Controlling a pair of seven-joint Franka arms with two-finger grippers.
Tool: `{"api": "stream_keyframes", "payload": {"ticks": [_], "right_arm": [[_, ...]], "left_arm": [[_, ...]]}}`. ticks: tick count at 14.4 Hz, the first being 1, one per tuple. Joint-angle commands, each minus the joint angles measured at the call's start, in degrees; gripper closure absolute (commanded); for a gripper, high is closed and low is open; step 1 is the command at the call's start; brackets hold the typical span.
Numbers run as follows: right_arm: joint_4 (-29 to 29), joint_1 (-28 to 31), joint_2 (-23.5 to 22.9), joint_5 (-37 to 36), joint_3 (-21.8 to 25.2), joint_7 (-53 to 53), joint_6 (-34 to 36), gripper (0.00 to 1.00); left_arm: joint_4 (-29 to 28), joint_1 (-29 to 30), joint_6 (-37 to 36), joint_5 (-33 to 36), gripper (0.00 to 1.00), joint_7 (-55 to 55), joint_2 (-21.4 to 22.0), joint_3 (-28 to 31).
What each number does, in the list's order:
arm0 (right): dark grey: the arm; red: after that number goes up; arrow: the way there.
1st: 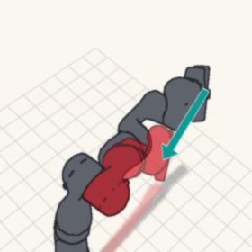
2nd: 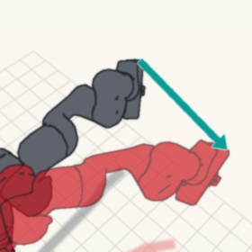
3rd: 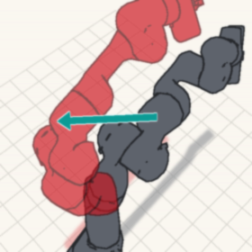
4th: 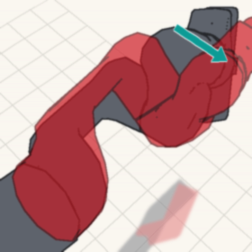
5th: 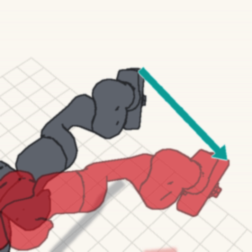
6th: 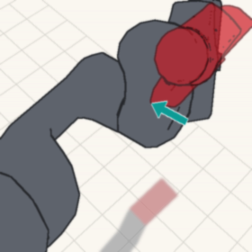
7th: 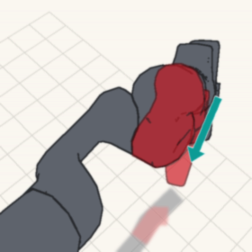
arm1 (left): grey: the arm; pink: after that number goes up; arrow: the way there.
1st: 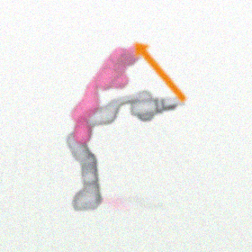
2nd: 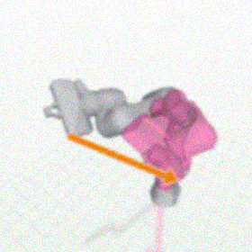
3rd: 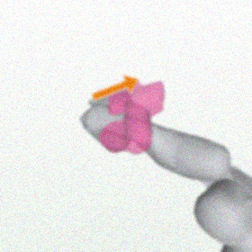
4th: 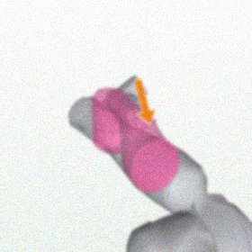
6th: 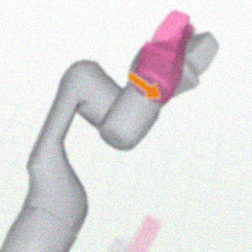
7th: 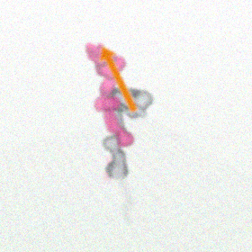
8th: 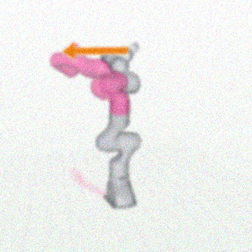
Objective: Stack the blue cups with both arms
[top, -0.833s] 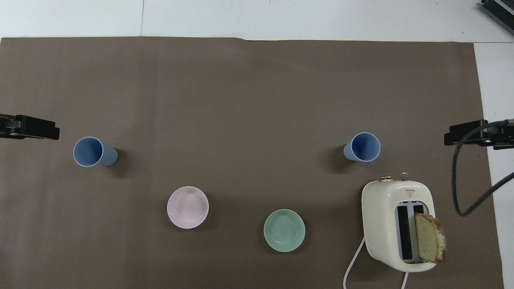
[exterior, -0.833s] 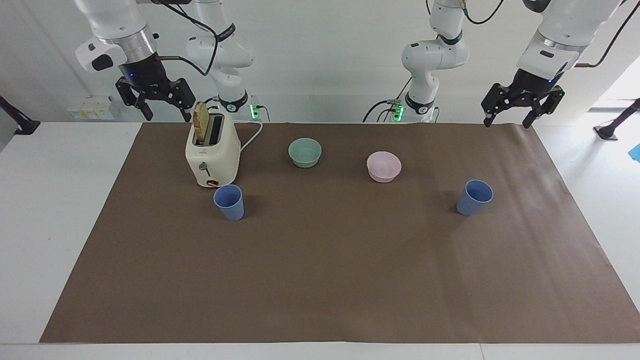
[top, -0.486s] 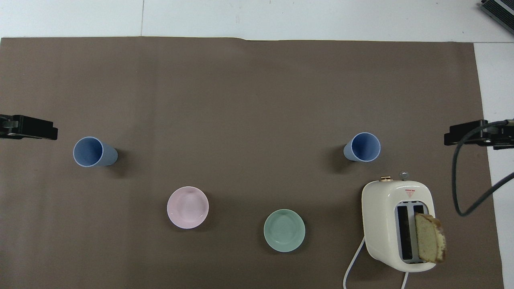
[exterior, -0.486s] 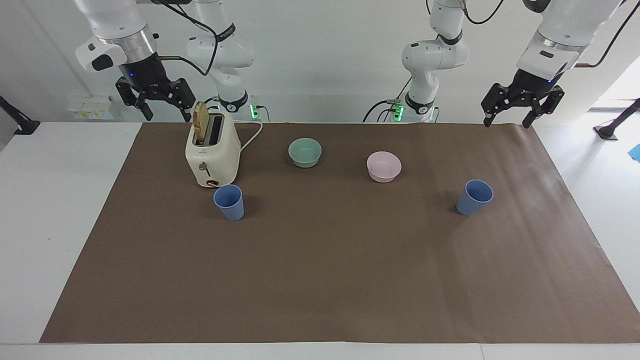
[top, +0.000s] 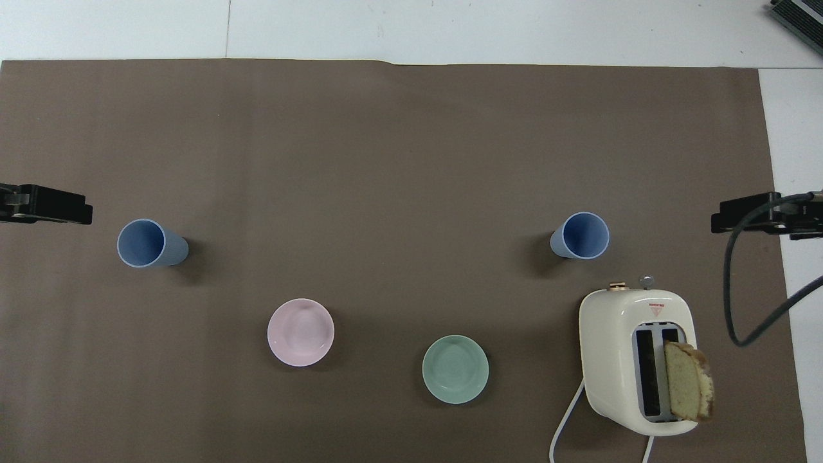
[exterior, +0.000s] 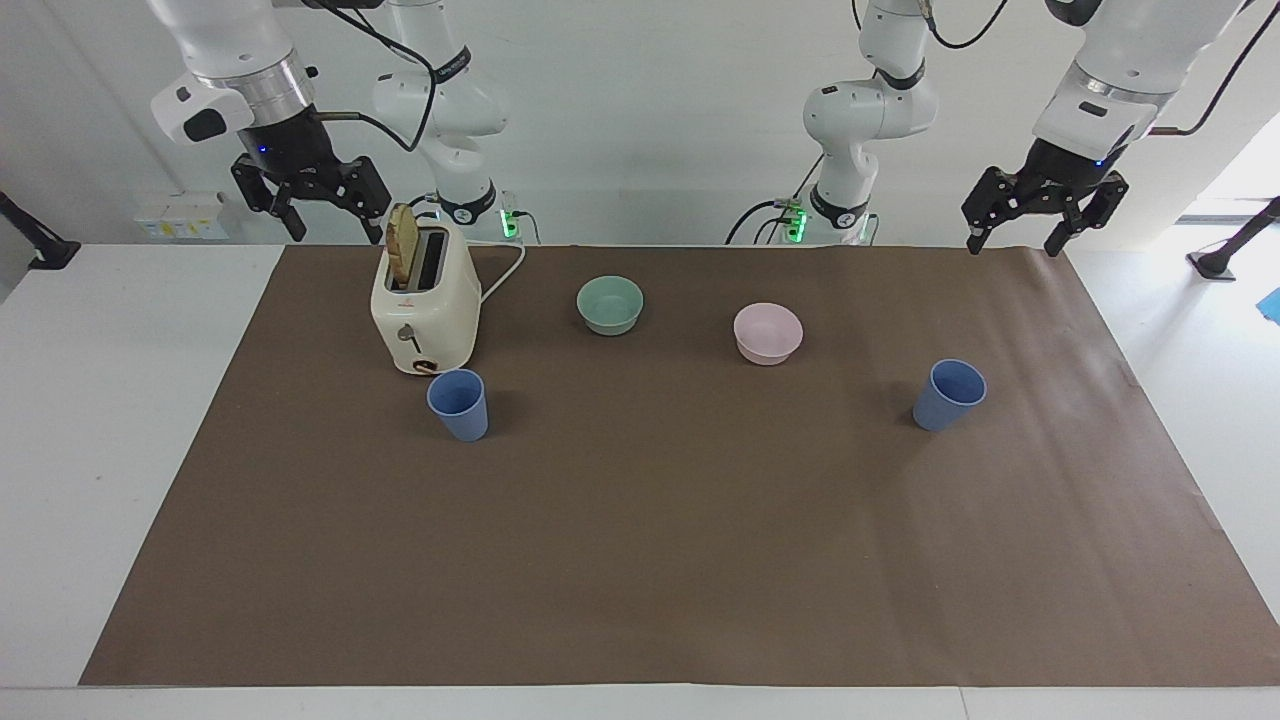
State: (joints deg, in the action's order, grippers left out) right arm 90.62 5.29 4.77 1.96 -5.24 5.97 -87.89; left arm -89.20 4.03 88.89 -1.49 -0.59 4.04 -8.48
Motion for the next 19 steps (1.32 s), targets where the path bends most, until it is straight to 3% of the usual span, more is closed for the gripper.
{"api": "stream_keyframes", "payload": {"ticks": [1, 19], "right_arm": [[1.2, 0.7, 1.0, 1.3, -0.2, -1.1, -0.7, 0.0], [1.2, 0.7, 1.0, 1.3, -0.2, -1.1, -0.7, 0.0]], "left_arm": [[-0.5, 0.2, -0.8, -0.8, 0.0, -0.8, 0.7, 0.4], [-1.9, 0.5, -0.2, -0.8, 0.0, -0.8, 0.9, 0.7]]}}
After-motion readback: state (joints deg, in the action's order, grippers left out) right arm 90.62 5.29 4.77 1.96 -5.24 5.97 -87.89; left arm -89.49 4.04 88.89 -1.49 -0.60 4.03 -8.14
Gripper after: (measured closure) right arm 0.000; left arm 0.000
